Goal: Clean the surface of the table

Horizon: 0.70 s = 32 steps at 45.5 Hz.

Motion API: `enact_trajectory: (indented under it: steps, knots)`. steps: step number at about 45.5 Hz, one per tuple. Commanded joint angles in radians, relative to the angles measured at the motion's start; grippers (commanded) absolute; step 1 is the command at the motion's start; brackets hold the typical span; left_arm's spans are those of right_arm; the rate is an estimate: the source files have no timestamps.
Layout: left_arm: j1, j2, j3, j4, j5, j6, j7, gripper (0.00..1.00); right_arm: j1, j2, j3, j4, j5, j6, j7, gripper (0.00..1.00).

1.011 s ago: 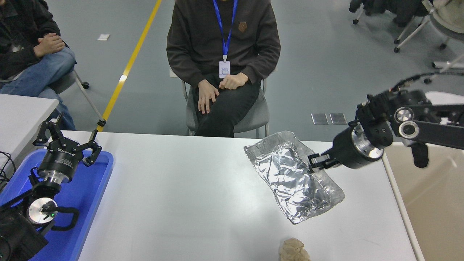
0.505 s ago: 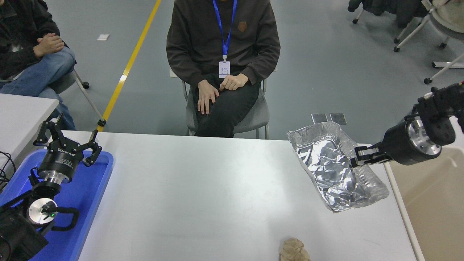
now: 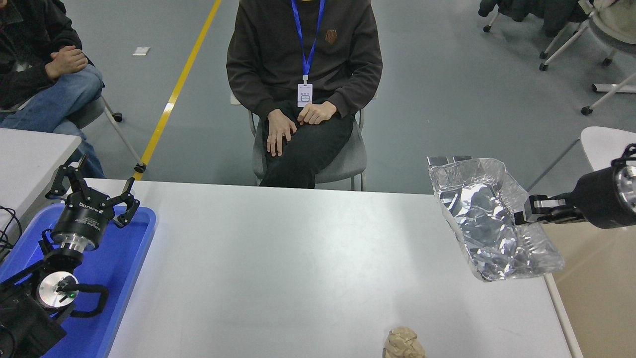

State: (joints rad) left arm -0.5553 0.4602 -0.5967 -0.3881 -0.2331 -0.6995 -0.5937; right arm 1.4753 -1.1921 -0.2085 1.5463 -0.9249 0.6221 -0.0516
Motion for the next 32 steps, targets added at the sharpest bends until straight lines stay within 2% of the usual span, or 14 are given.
enact_trajectory:
  steps: [1,32]
  knots:
    - [0.000,0.000,0.000,0.000,0.000,0.000,0.000,1.00,-0.041,-0.043,0.003,-0.048,-0.031,-0.005,0.104,0.00]
    - [0.000,0.000,0.000,0.000,0.000,0.000,0.002,1.00,-0.156,-0.038,-0.008,-0.379,-0.048,-0.028,0.496,0.00]
